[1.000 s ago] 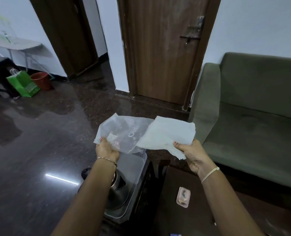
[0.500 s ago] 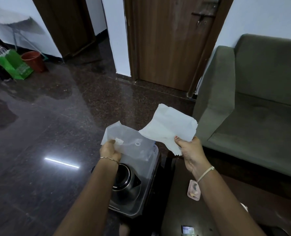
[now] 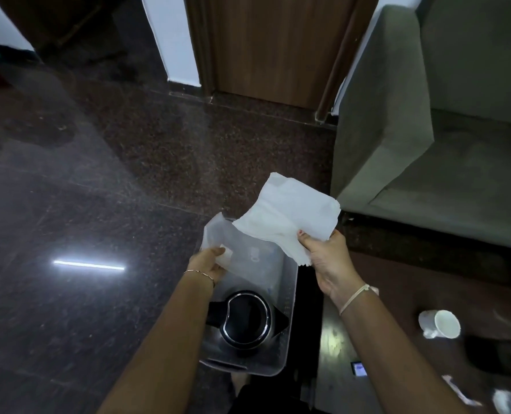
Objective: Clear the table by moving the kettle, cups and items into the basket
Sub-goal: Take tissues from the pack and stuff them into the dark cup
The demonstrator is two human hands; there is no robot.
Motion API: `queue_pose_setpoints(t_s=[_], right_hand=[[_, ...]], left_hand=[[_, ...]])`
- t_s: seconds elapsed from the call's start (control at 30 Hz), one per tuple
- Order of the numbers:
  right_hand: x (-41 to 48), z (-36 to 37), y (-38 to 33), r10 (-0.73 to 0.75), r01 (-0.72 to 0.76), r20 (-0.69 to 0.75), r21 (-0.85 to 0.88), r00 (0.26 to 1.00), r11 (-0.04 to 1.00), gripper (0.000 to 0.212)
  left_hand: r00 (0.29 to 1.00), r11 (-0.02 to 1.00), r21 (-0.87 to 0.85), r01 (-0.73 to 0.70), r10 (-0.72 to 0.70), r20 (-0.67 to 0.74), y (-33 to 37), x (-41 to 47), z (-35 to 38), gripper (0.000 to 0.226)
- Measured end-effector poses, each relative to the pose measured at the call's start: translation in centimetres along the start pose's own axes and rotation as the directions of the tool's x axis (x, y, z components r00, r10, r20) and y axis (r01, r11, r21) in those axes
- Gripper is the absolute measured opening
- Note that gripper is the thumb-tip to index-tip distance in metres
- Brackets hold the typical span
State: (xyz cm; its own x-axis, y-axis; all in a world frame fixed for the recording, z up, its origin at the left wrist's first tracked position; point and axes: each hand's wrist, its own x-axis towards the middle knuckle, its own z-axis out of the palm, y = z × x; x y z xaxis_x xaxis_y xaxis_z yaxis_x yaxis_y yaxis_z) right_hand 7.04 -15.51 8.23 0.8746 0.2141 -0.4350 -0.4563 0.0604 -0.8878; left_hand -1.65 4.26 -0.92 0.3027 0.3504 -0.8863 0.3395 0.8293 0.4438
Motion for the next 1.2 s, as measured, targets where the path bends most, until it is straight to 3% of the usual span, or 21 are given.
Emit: queue_pose_setpoints(t_s=[0.07,0.13,0.23,0.33,0.43,0.53,0.77,0.93,1.07,1.13,1.2], right_hand=[[0.2,0.4,0.5,0.002,-0.002,-0.015,-0.001,1.000,1.000,0.022],[0.2,0.6,1.0,0.009,-0.009,-0.028,0.004,1.000,1.000,0.023],[0.2,0.6,1.5,0.029,-0.027,-0.052,0.030,0.998,0.999,0.023],[0.3,0.7,1.9,0.035,-0.032,-0.058,0.045,0.998,0.998,0.023],[0.4,0.9,2.3,0.038,-0.035,-0.070,0.046,0.997,0.998,0.023],[0.6,1.0,2.7,0.050,-0.046,-0.081,0.054,0.995,0.998,0.022],[0.5,0.5,3.8,0.081,-0.076,-0.115,0.042,0.990,0.996,0.021],[0.3,0.3,4.4,0.108,-0.102,-0.126,0.053,0.986,0.993,0.020],[-0.3,0.4,4.3,0.106,-0.100,-0.110,0.057,0.988,0.993,0.022],[-0.7,0.2,3.9,0.101,-0.095,-0.099,0.059,0.990,0.994,0.022],[-1.2,0.0,3.2,0.094,-0.089,-0.082,0.059,0.992,0.994,0.022]], left_hand=[[0.994,0.986,0.153,-0.063,0.075,-0.074,-0.2,1.0,-0.7,0.030],[0.971,0.919,0.366,-0.149,0.206,-0.122,-0.5,1.8,-1.5,0.049],[0.893,0.642,0.721,-0.262,0.444,-0.071,-0.6,2.2,-2.6,0.087],[0.846,0.396,0.850,-0.346,0.524,0.100,-0.6,2.0,-2.7,0.106],[0.856,0.193,0.925,-0.327,0.475,0.204,-0.6,2.5,-2.3,0.084],[0.897,0.078,0.944,-0.321,0.344,0.277,-0.9,3.1,-1.7,0.069],[0.918,-0.155,0.929,-0.335,0.165,0.359,-1.5,4.5,-1.1,0.078],[0.933,-0.259,0.926,-0.276,0.160,0.323,-1.5,3.9,-1.0,0.086],[0.901,-0.233,0.920,-0.315,0.230,0.367,-1.1,2.6,-0.4,0.077],[0.861,-0.162,0.901,-0.401,0.269,0.432,-0.5,1.7,0.5,0.068],[0.827,0.070,0.854,-0.516,0.300,0.475,0.3,0.5,1.6,0.052]])
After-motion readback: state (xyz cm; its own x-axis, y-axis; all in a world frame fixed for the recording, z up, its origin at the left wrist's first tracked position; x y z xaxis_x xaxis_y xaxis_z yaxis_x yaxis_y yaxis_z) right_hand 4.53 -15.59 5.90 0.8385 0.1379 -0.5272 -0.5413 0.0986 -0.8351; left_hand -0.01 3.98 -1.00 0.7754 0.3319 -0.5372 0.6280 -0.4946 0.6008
